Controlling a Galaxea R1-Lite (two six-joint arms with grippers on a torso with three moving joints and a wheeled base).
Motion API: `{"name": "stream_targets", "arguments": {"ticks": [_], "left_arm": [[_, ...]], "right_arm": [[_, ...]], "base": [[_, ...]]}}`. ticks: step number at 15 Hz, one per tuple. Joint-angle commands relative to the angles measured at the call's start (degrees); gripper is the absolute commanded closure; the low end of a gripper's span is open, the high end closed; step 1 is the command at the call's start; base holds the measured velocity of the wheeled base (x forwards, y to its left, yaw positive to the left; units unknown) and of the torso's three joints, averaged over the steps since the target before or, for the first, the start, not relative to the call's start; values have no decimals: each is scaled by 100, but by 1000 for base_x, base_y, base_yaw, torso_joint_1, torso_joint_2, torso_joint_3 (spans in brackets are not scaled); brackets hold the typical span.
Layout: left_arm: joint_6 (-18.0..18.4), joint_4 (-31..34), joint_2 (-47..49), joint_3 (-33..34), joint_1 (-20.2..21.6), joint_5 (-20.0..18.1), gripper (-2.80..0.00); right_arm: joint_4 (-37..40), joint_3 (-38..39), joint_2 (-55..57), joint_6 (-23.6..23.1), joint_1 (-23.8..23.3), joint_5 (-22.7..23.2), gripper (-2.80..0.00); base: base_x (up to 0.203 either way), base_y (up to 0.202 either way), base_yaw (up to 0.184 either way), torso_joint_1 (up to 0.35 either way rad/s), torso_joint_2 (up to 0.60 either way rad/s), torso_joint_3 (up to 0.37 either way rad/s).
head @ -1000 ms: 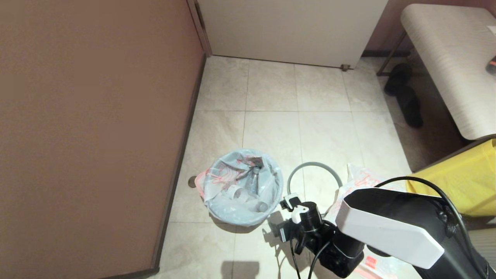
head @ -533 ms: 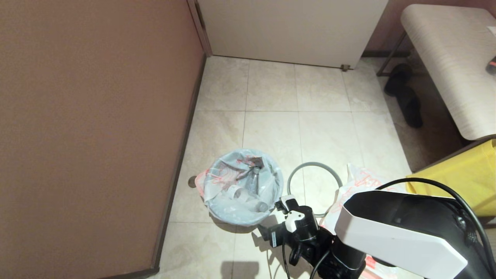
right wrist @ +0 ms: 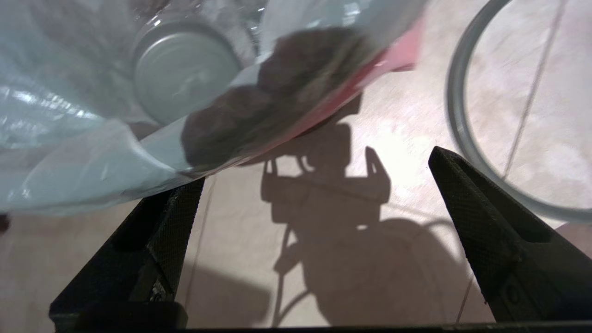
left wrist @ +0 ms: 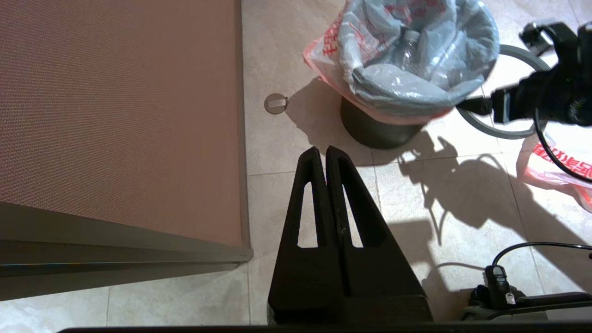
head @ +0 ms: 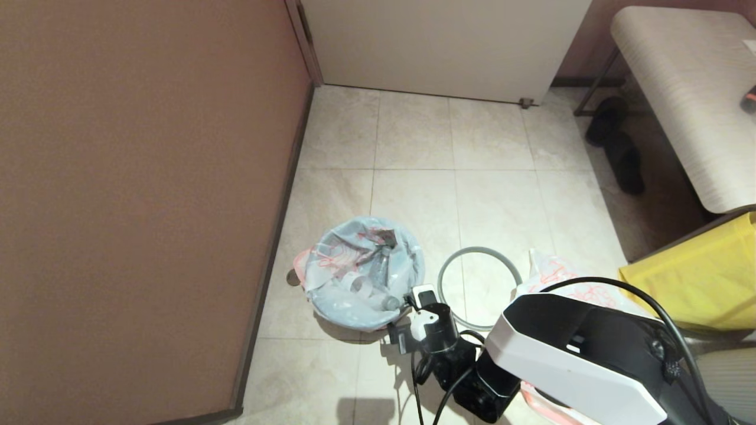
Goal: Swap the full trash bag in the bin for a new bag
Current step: Place the trash bag on the floor
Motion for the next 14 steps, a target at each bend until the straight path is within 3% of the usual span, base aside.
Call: {"name": "stream_targets", "arguments": {"ticks": [1,8,10,14], "left_arm": [[-1,5,7,0,4,-2,0],[5,5,7,0,-4,-2,0],[-1,5,7,0,4,-2,0],[5,4,7,0,-3,-2,0]], "right_arm": [[-6,-361,228,-8,-139,-217,-280],[286,-1235,343,-21,-719,-448,-280],[944,-1854,349,0,-825,-448,-280],[1099,-1552,231,136,-547,-422,-280]], "base": [[0,0,0,0,0,0],[0,0,0,0,0,0],[0,0,0,0,0,0],[0,0,0,0,0,0]]}}
